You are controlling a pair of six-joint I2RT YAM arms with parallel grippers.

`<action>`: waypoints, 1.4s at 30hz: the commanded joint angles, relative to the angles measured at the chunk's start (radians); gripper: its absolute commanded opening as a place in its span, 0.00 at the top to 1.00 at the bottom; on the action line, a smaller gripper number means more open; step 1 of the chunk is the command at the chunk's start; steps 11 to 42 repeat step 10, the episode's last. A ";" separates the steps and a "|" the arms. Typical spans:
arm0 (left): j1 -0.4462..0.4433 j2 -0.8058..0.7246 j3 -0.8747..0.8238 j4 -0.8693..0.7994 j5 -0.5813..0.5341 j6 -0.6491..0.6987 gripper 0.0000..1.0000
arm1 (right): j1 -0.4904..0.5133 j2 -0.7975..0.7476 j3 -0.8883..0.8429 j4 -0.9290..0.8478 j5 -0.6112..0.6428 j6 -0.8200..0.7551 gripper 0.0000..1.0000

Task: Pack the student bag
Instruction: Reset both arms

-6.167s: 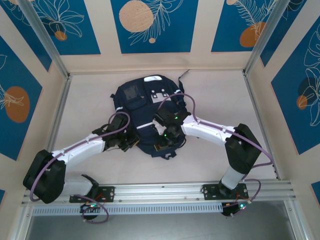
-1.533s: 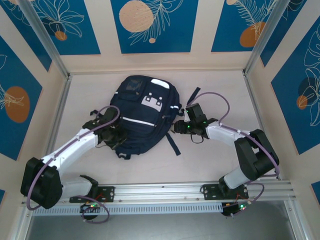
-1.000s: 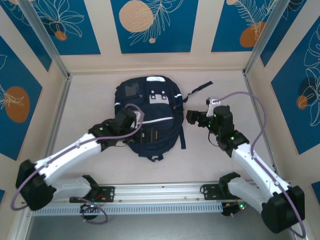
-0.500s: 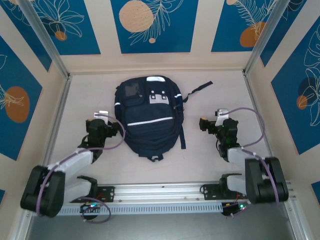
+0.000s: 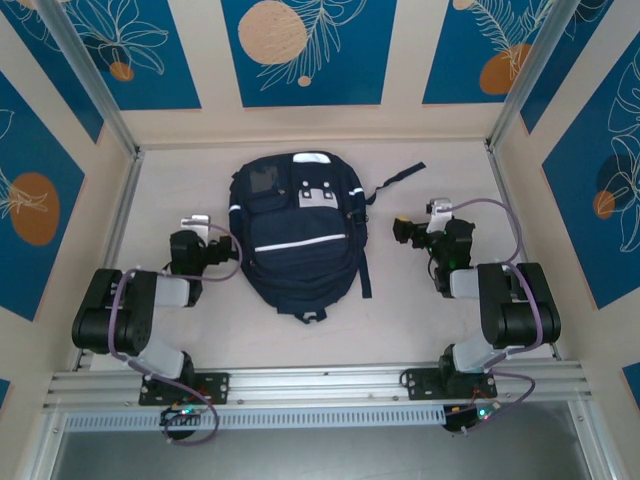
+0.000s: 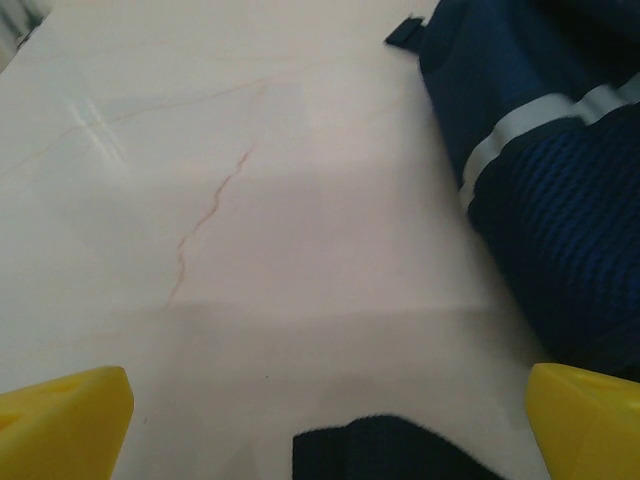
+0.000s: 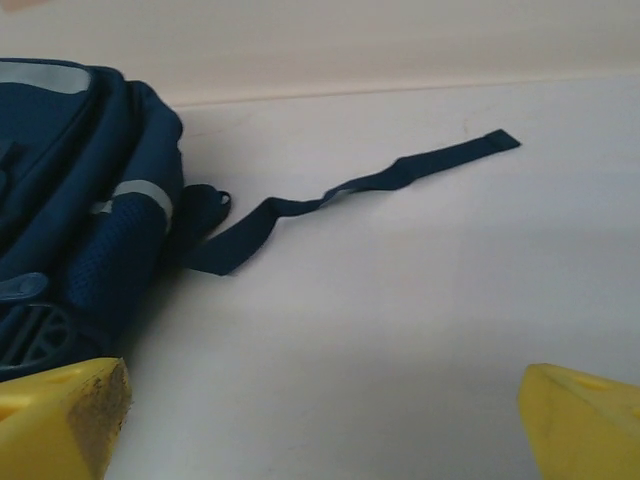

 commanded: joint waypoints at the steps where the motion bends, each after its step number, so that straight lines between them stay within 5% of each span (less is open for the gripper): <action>1: -0.001 -0.020 0.023 0.018 0.085 0.034 0.00 | 0.026 -0.011 -0.020 -0.026 0.104 -0.030 0.01; 42: 0.008 -0.016 0.029 0.009 0.104 0.029 0.00 | 0.009 -0.010 -0.008 -0.049 0.066 -0.023 0.01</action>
